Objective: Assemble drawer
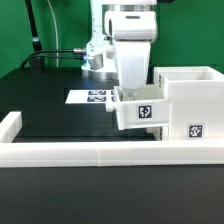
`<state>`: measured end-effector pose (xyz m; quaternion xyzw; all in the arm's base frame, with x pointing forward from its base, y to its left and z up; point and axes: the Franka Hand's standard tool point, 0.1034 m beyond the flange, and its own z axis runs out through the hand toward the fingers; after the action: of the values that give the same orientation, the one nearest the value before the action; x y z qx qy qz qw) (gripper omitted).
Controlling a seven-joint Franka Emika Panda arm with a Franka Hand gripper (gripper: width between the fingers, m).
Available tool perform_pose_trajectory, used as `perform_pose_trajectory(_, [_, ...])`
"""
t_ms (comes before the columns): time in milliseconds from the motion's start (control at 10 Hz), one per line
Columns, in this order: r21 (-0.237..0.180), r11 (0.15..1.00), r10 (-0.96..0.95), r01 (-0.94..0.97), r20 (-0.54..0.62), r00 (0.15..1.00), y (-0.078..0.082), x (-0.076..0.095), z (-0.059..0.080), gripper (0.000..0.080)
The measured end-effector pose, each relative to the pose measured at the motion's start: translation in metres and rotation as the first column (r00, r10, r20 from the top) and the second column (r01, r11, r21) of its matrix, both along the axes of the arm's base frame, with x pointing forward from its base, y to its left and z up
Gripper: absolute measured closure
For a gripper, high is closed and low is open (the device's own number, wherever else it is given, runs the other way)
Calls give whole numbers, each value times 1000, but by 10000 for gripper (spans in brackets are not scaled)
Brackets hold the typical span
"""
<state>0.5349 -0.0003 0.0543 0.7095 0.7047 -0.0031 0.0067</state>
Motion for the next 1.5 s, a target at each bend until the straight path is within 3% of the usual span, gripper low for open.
perform_pose_trajectory(600, [-1,1000,-29,29,-3,1000,9,1,0,755])
perform_pose_trajectory(700, [-1,1000,-29,29,-3,1000,8,1,0,688])
perform_pose_trajectory(800, [-1,1000,-29,29,-3,1000,8,1,0,500])
perform_pose_trajectory(900, [-1,1000,-28,28,-3,1000,9,2,1,366])
perform_pose_trajectory(1000, [-1,1000,-28,28,-2,1000,9,2,1,366])
perform_pose_trajectory(1100, [-1,1000,-29,29,3,1000,8,3,4,207])
perform_pose_trajectory(1200, [-2,1000,-30,30,12,999,8,5,10,166])
perform_pose_trajectory(1500, [-18,999,-31,31,13,999,2,8,39,153])
